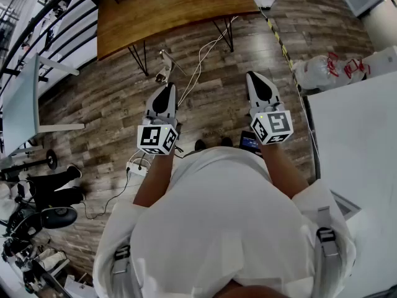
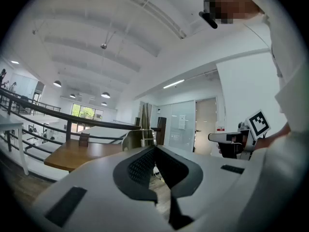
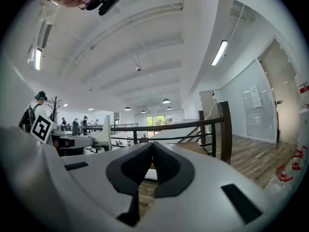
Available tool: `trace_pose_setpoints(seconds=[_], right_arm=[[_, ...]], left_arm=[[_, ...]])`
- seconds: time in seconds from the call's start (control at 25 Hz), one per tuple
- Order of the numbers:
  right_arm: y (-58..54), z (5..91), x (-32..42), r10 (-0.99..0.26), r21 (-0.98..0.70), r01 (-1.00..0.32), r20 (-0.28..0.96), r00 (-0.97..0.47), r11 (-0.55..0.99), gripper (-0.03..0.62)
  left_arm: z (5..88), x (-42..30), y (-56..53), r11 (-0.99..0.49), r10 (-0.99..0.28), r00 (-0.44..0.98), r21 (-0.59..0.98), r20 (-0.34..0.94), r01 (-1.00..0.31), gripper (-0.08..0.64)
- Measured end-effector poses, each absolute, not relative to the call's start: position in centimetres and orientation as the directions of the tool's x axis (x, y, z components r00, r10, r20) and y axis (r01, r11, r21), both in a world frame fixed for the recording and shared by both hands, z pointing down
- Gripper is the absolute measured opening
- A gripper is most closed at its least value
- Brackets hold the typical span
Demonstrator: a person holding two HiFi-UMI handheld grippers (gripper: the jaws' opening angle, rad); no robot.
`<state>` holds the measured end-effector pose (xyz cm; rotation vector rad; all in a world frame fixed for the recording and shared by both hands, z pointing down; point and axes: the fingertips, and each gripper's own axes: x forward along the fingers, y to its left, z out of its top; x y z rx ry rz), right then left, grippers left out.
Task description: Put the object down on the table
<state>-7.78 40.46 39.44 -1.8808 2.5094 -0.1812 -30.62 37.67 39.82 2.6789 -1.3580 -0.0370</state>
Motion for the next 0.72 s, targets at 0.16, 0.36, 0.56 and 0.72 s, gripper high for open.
trace_pose_setpoints(seconds=[0.16, 0.36, 0.56, 0.72], right_arm=[[41.3, 39.6, -8.0, -0.957, -0.100, -0.957, 0.074, -0.281, 0.274, 0.024], [42.0, 39.5, -6.9, -0.963, -0.108, -0.961, 0.064, -0.263, 0.255, 0.025], [42.9, 39.7, -5.7, -0.964, -0.146, -0.957, 0.051, -0.260, 0.251, 0.025], [43.5, 39.1, -3.9, -0.959, -0.152, -0.949, 0.019, -0.281, 0.275, 0.025]], left_arm=[[40.1, -31.1, 38.1, -0.574, -0.810, 0.584, 0.133, 0.049, -0.808, 0.021], [40.0, -30.5, 38.6, -0.590, -0.796, 0.604, 0.160, 0.052, -0.791, 0.021], [39.4, -29.6, 39.3, -0.600, -0.789, 0.613, 0.168, 0.035, -0.782, 0.021], [38.9, -28.0, 39.5, -0.599, -0.792, 0.611, 0.170, 0.025, -0.783, 0.021]])
